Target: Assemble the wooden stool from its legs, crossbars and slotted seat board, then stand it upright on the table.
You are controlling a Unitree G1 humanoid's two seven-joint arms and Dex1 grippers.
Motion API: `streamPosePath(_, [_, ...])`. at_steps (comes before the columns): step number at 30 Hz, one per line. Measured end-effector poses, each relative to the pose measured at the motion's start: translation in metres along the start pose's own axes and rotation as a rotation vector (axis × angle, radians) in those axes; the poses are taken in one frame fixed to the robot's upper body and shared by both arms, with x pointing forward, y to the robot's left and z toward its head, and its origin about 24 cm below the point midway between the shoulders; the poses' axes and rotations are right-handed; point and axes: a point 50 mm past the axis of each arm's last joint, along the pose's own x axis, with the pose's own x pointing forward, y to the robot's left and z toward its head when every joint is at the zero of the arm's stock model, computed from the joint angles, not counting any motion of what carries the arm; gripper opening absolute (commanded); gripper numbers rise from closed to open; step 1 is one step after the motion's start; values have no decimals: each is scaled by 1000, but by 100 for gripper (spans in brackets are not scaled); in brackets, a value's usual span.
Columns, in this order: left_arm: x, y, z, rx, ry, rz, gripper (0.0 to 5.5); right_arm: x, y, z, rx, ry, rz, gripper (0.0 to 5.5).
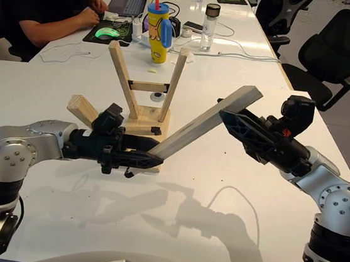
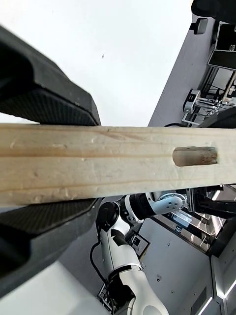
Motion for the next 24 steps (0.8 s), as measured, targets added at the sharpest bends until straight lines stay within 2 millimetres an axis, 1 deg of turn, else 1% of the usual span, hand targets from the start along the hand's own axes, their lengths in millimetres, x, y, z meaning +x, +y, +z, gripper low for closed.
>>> streamPosePath(6, [-6, -2, -12, -36, 23, -11, 207, 3, -1, -4, 25, 27, 20, 271])
streamPosePath(9, [-6, -3, -13, -38, 28, -22, 207, 4, -1, -5, 31, 34, 28, 219])
streamPosePath(10, [-6, -3, -13, -39, 30, -26, 207, 4, -1, -6, 32, 36, 35, 210])
streamPosePath(14, [-8, -3, -13, -4, 53, -19, 207, 4, 1, -9, 38, 45, 50, 206])
streamPosePath(15, [-8, -3, -12, 17, 54, -12, 243, 3, 1, -9, 35, 44, 52, 206])
streamPosePath(16, [-8, -2, -12, 35, 54, -4, 248, 3, 0, -9, 26, 44, 51, 206])
streamPosePath(19, [-11, 5, -13, 39, 46, 78, 297, 0, -4, -12, -15, 89, -1, 204])
streamPosePath(20, [-12, 7, -14, 34, 46, 98, 306, -1, -6, -13, -29, 112, -16, 204])
streamPosePath(21, [-13, 8, -17, 34, 52, 119, 327, -3, -9, -14, -52, 144, -41, 204])
streamPosePath(23, [-13, 9, -27, 67, 107, 165, 330, -9, -15, -14, -83, 167, -83, 204])
streamPosePath(24, [-13, 9, -36, 98, 163, 189, 330, -11, -18, -13, -100, 176, -92, 204])
